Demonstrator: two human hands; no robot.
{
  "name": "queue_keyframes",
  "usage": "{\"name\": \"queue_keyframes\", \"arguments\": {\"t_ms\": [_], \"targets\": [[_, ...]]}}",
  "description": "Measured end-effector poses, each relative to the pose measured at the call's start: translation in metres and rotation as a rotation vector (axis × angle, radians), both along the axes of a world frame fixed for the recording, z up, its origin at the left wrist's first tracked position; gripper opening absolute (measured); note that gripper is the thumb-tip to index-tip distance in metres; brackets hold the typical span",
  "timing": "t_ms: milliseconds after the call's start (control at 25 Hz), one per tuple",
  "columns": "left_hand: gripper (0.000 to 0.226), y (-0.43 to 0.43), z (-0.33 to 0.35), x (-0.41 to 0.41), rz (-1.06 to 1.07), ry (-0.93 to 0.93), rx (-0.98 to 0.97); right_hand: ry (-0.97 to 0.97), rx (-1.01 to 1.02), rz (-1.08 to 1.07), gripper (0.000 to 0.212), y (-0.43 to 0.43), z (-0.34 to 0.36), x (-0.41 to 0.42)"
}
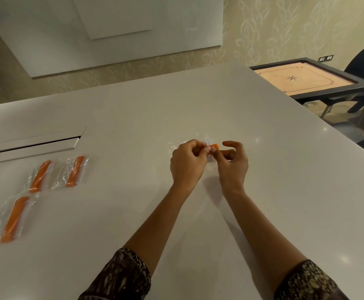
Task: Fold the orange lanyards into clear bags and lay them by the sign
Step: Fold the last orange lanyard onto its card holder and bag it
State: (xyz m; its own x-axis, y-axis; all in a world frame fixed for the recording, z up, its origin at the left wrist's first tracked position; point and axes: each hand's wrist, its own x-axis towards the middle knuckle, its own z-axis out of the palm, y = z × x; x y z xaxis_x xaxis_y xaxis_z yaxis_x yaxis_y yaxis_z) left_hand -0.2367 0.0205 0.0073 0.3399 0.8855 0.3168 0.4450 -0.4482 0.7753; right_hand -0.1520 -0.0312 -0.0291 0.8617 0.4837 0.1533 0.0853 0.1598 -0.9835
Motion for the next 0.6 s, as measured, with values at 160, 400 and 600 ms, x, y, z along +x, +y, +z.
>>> {"name": "queue_keyframes", "arguments": {"t_ms": [160,400,600], "targets": [[0.010,0.002,0.006,-0.001,-0.021,-0.048,-0.065,-0.015,-0.031,0.116,0.007,0.001,0.000,0.002],[0.009,0.015,0.015,-0.009,0.025,-0.046,-0.097,-0.074,-0.060,0.445,0.020,0.002,0.004,0.002],[0.008,0.024,0.017,-0.022,-0.004,-0.017,0.018,-0.094,-0.002,0.367,0.023,0.002,0.002,0.004]]}}
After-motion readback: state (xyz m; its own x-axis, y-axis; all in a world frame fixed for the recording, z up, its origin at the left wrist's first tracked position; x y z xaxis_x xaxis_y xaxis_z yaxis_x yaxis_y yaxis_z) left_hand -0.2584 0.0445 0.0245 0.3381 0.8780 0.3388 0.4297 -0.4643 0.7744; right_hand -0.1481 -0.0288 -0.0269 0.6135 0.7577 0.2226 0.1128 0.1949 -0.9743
